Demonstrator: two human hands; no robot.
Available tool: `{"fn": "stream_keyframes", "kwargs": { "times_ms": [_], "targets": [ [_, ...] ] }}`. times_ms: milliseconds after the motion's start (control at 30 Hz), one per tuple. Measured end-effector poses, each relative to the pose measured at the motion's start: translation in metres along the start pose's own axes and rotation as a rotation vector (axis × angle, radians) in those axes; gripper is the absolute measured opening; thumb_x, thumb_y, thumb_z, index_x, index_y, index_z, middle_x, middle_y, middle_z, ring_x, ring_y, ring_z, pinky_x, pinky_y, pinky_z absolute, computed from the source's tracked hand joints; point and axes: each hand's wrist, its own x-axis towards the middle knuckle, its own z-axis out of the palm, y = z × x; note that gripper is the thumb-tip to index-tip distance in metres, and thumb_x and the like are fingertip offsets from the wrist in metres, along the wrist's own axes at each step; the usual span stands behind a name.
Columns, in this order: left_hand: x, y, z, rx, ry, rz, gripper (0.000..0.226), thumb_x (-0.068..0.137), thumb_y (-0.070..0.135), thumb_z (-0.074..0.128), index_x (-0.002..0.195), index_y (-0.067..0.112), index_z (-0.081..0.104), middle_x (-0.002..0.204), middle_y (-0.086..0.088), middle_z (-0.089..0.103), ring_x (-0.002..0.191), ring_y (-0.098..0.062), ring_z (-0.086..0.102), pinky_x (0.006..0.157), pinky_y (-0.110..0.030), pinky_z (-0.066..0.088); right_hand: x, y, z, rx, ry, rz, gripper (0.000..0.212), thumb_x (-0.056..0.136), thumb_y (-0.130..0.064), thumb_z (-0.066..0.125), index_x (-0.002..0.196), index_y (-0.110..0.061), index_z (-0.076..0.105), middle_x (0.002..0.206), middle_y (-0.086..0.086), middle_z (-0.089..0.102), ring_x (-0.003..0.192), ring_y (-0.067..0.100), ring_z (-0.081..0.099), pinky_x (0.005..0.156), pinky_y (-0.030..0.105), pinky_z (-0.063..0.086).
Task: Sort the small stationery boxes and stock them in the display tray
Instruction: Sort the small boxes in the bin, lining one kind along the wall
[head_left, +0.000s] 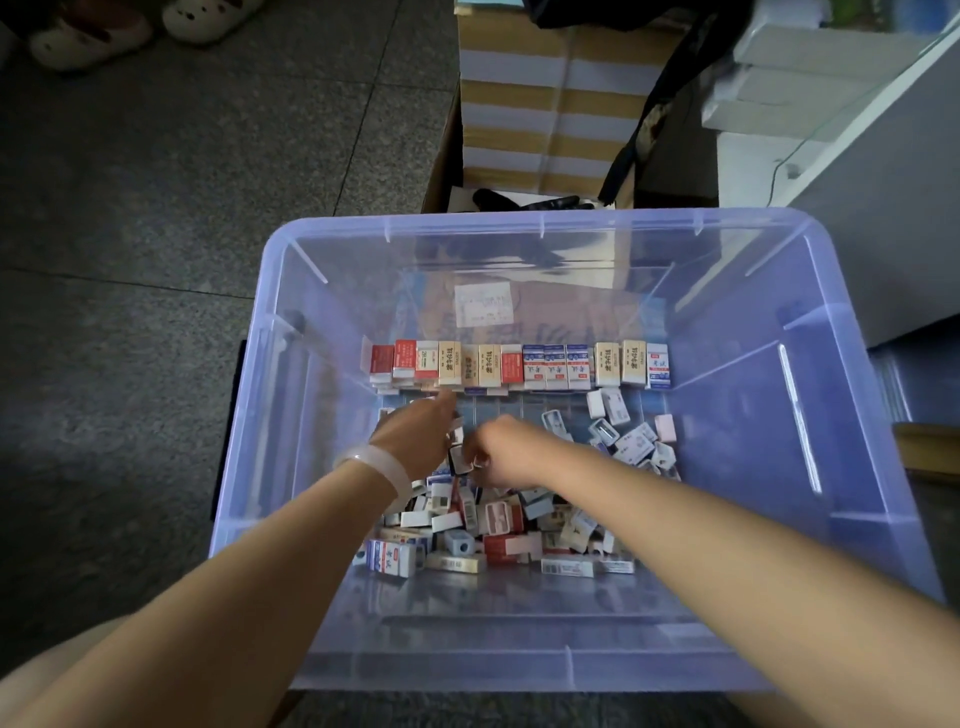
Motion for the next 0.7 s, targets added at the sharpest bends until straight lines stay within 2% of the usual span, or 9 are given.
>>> {"fn": "stream_keyframes", "kwargs": {
  "times_ms": [67, 133, 233, 300, 400, 500, 600, 700],
  "targets": [
    [-0.002, -0.007, 0.001, 0.021, -0.051, -0.006, 0.022, 0.094, 0.009, 0.052, 0.116, 0.010, 0.048, 0.110, -0.007, 0.060, 0.085, -0.019, 0.053, 0.070, -0.025, 0.038, -0.001, -0.005, 0.010, -0.047, -0.106, -0.016, 0.044, 0.087, -0.035, 0.062, 0.123, -0.011, 0.056, 0.118, 0.009, 0.058, 0.106, 0.028, 0.056, 0.090, 0.037, 0.047],
    [-0.005, -0.013, 0.001, 0.035, -0.074, -0.024, 0.025, 0.093, 0.015, 0.057, 0.117, 0.010, 0.049, 0.113, -0.006, 0.058, 0.088, -0.016, 0.051, 0.075, -0.024, 0.039, 0.000, -0.009, 0.016, -0.114, -0.148, -0.003, 0.054, 0.087, -0.037, 0.062, 0.132, -0.010, 0.048, 0.127, 0.010, 0.054, 0.115, 0.029, 0.052, 0.097, 0.040, 0.043],
    [-0.005, -0.017, 0.004, 0.098, -0.063, 0.043, 0.035, 0.088, 0.021, 0.066, 0.118, 0.012, 0.052, 0.115, -0.005, 0.059, 0.101, -0.019, 0.055, 0.083, -0.024, 0.042, 0.005, -0.016, 0.020, -0.164, -0.124, 0.044, 0.051, 0.088, -0.029, 0.063, 0.133, -0.010, 0.048, 0.130, 0.011, 0.052, 0.116, 0.029, 0.052, 0.095, 0.039, 0.040],
    [-0.007, -0.017, 0.006, 0.168, -0.062, 0.093, 0.035, 0.088, 0.022, 0.065, 0.119, 0.011, 0.051, 0.118, -0.006, 0.057, 0.108, -0.022, 0.053, 0.090, -0.027, 0.041, 0.006, -0.017, 0.021, -0.174, -0.117, 0.077, 0.051, 0.088, -0.028, 0.063, 0.132, -0.008, 0.047, 0.134, 0.011, 0.047, 0.120, 0.029, 0.048, 0.097, 0.039, 0.039],
    [-0.008, -0.019, 0.011, 0.192, -0.088, 0.119, 0.028, 0.092, 0.012, 0.057, 0.119, 0.010, 0.049, 0.122, -0.006, 0.052, 0.103, -0.022, 0.056, 0.082, -0.026, 0.042, 0.003, -0.015, 0.022, -0.117, -0.106, 0.087, 0.061, 0.087, -0.030, 0.065, 0.137, -0.007, 0.040, 0.140, 0.011, 0.039, 0.127, 0.030, 0.041, 0.101, 0.038, 0.036],
    [-0.009, -0.016, 0.013, 0.184, -0.122, 0.124, 0.026, 0.093, 0.008, 0.055, 0.119, 0.009, 0.047, 0.127, -0.008, 0.045, 0.094, -0.025, 0.061, 0.075, -0.030, 0.047, 0.001, -0.014, 0.024, -0.036, -0.094, 0.103, 0.063, 0.086, -0.019, 0.066, 0.140, -0.006, 0.035, 0.141, 0.011, 0.038, 0.125, 0.030, 0.043, 0.094, 0.033, 0.042],
    [-0.008, -0.012, 0.012, 0.176, -0.147, 0.112, 0.028, 0.095, 0.019, 0.056, 0.119, 0.011, 0.047, 0.123, -0.007, 0.048, 0.094, -0.025, 0.062, 0.078, -0.032, 0.051, 0.002, -0.017, 0.025, 0.041, -0.102, 0.108, 0.060, 0.086, -0.012, 0.065, 0.138, -0.005, 0.036, 0.135, 0.012, 0.046, 0.114, 0.029, 0.053, 0.079, 0.028, 0.044],
    [-0.008, -0.009, 0.009, 0.116, -0.163, 0.069, 0.036, 0.091, 0.032, 0.061, 0.118, 0.011, 0.048, 0.114, -0.004, 0.055, 0.095, -0.022, 0.062, 0.076, -0.028, 0.049, 0.003, -0.020, 0.024, 0.140, -0.123, 0.120, 0.057, 0.084, -0.017, 0.068, 0.132, -0.005, 0.041, 0.125, 0.012, 0.054, 0.102, 0.026, 0.057, 0.075, 0.026, 0.043]
  ]
}}
